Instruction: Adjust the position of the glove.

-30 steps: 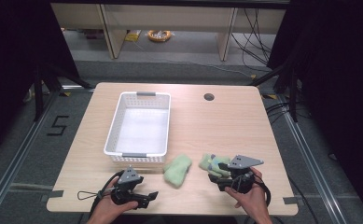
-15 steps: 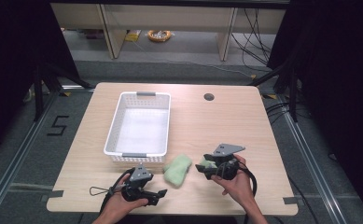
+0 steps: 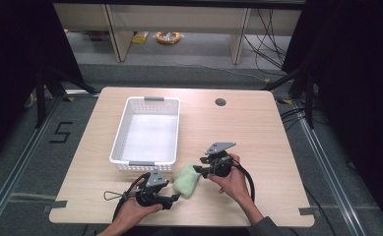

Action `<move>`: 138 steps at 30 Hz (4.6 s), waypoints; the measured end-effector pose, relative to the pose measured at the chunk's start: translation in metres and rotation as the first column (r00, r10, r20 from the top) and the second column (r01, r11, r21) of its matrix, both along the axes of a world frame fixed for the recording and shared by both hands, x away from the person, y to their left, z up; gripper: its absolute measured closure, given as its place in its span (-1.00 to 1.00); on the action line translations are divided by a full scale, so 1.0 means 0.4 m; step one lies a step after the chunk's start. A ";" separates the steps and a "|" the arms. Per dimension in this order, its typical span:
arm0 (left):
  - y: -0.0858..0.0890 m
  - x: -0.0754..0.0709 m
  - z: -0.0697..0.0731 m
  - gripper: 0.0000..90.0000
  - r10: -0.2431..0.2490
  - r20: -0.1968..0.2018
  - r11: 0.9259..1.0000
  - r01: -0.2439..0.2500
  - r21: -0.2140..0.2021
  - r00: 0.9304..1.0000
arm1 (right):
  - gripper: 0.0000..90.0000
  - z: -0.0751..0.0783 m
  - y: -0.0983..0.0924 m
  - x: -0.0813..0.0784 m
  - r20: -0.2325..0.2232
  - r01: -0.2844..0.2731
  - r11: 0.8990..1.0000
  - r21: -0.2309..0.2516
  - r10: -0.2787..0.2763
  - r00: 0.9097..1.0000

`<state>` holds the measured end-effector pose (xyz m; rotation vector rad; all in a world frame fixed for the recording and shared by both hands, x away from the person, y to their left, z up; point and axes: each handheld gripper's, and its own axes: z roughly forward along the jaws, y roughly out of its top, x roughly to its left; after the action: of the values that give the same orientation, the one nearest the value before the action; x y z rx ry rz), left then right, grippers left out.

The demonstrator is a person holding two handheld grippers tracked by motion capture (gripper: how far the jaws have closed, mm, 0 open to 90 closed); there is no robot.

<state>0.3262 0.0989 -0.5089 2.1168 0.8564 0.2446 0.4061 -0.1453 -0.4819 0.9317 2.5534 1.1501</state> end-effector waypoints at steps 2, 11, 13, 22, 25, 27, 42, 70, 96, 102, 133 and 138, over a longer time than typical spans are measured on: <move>-0.006 0.006 0.000 -0.14 -0.015 0.013 1.000 0.015 0.007 1.000 | 0.31 -0.006 0.017 0.014 -0.012 -0.002 1.000 -0.007 0.002 1.000; -0.022 0.017 -0.005 0.05 -0.044 0.032 0.998 0.042 0.036 0.999 | 0.41 -0.028 0.033 0.039 -0.058 0.005 1.000 -0.019 -0.006 0.998; -0.027 0.019 -0.008 0.16 -0.047 0.037 0.998 0.046 0.032 0.998 | 0.42 -0.032 0.036 0.041 -0.077 0.005 0.999 -0.042 -0.008 0.997; -0.018 0.022 -0.007 0.78 -0.049 0.037 0.998 0.048 0.031 0.998 | 0.81 -0.047 0.033 0.038 -0.128 0.011 1.000 -0.006 -0.011 0.992; -0.019 0.024 -0.008 0.83 -0.045 0.034 0.999 0.044 0.015 0.998 | 0.88 -0.047 0.030 0.038 -0.130 0.006 1.000 0.000 -0.006 0.991; -0.013 0.025 -0.001 0.84 -0.059 0.050 0.998 0.058 0.023 0.997 | 0.91 -0.047 0.028 0.034 -0.127 0.016 1.000 0.014 -0.014 0.992; 0.002 0.011 0.034 0.84 -0.102 0.072 0.994 0.103 -0.019 0.992 | 0.92 0.018 -0.037 -0.059 -0.108 0.054 0.991 0.126 -0.040 0.993; -0.043 0.018 0.014 0.84 -0.178 0.085 0.984 0.176 0.030 0.980 | 0.90 -0.030 -0.114 -0.204 -0.162 0.142 0.974 0.176 -0.113 0.980; -0.038 0.023 -0.005 0.70 -0.130 0.066 0.991 0.127 0.052 0.989 | 0.69 -0.058 -0.110 -0.200 -0.167 0.145 0.984 0.104 -0.126 0.978; -0.014 0.006 0.019 0.36 -0.125 0.079 0.989 0.119 0.082 0.989 | 0.41 -0.024 -0.117 -0.201 -0.133 0.130 0.986 0.100 -0.116 0.984; 0.008 -0.061 0.045 -0.39 -0.073 -0.030 0.997 0.073 0.013 0.997 | 0.38 -0.010 -0.224 -0.039 -0.048 0.167 0.980 -0.110 -0.173 0.984; 0.003 -0.063 0.039 -0.39 -0.069 -0.039 0.998 0.069 0.012 0.997 | 0.70 -0.029 -0.223 -0.014 -0.060 0.106 0.985 -0.133 -0.115 0.992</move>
<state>0.3010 0.1001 -0.4931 2.1654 0.8039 0.1746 0.4005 -0.2346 -0.4935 1.0827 2.5565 0.9254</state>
